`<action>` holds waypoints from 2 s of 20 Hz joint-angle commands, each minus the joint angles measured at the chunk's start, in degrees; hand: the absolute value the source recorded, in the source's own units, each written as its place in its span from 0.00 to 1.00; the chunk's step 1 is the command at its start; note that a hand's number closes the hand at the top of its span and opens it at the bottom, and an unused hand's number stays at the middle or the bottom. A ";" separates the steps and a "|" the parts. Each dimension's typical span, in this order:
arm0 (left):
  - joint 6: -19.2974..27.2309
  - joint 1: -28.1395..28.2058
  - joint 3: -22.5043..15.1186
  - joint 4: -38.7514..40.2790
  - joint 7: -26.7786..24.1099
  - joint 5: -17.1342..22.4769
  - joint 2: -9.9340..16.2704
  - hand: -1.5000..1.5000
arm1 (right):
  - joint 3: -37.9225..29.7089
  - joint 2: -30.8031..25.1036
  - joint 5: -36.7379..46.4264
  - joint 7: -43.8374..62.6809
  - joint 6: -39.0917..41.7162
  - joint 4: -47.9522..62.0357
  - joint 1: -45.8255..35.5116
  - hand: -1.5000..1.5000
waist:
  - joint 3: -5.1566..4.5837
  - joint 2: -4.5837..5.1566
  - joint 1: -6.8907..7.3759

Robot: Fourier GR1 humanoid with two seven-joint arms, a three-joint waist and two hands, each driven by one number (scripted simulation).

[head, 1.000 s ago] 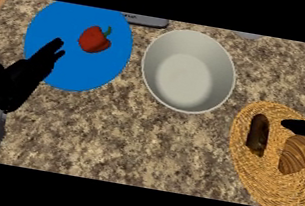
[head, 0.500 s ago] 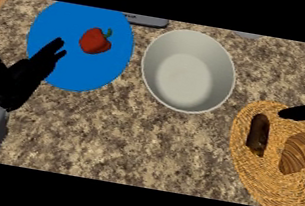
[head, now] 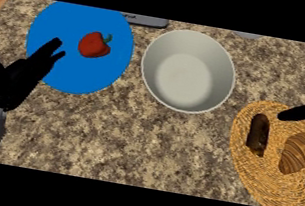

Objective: Pick the croissant from the placemat and place it in the bowl

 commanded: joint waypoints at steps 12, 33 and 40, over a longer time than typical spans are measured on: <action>-0.22 0.46 1.30 -1.52 0.54 -1.46 -1.49 0.50 | -2.81 2.60 2.85 9.31 4.64 5.02 1.23 0.00 | 0.09 0.13 0.04; -3.74 3.55 4.22 -2.99 -0.02 -3.01 -2.42 0.50 | -8.96 8.40 6.44 5.31 4.58 9.89 4.66 0.00 | 0.07 0.07 0.00; -3.08 -0.02 4.75 -1.91 2.70 -4.44 -4.71 0.50 | -11.82 10.15 8.26 -1.43 1.23 17.36 4.96 0.00 | 0.12 0.24 -0.01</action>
